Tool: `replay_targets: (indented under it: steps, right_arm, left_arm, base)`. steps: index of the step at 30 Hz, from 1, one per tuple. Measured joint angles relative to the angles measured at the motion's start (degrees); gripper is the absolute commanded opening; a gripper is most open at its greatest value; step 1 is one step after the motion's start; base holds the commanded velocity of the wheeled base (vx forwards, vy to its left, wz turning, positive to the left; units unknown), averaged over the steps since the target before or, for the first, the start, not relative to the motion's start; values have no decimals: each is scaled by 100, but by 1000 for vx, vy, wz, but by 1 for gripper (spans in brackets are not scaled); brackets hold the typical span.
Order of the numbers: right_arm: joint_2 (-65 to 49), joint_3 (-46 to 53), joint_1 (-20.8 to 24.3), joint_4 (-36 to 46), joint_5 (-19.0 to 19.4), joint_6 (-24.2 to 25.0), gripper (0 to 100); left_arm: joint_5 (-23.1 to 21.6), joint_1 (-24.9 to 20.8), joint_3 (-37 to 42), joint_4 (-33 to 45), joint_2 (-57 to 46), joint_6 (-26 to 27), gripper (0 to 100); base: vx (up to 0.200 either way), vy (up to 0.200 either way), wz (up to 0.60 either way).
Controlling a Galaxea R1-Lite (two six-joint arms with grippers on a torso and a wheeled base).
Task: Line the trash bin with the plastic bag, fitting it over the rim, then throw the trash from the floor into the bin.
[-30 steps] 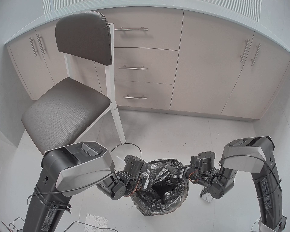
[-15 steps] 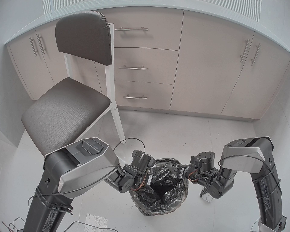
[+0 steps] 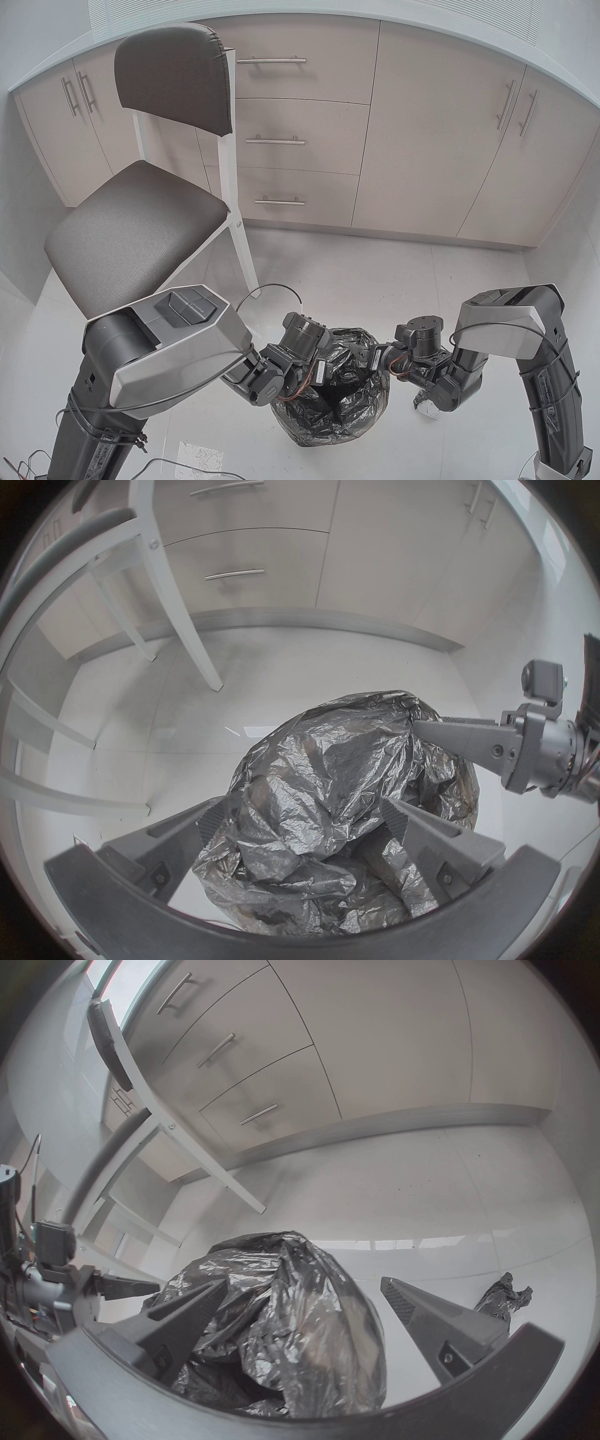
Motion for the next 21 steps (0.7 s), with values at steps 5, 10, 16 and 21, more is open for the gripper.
replay_targets:
  steps: [5, 10, 16, 21]
  right_arm:
    - [63, -155, -44, 9, -200, -2, 100]
    - [99, -257, -94, 45, -243, 5, 100]
    - [118, -375, -163, 362, -356, 24, 100]
    - [102, -655, -273, 1178, -580, 202, 100]
  left_arm:
    - [-11, -15, 317, -57, -222, -268, 100]
    - [-24, -26, 820, -541, -473, -385, 100]
    - [-33, -32, 1421, -1448, -639, -445, 100]
    - [-49, -9, 1665, -1752, -622, -550, 100]
  base:
    - [0, 0, 0]
    - [0, 0, 0]
    - [0, 0, 0]
    - [0, 0, 0]
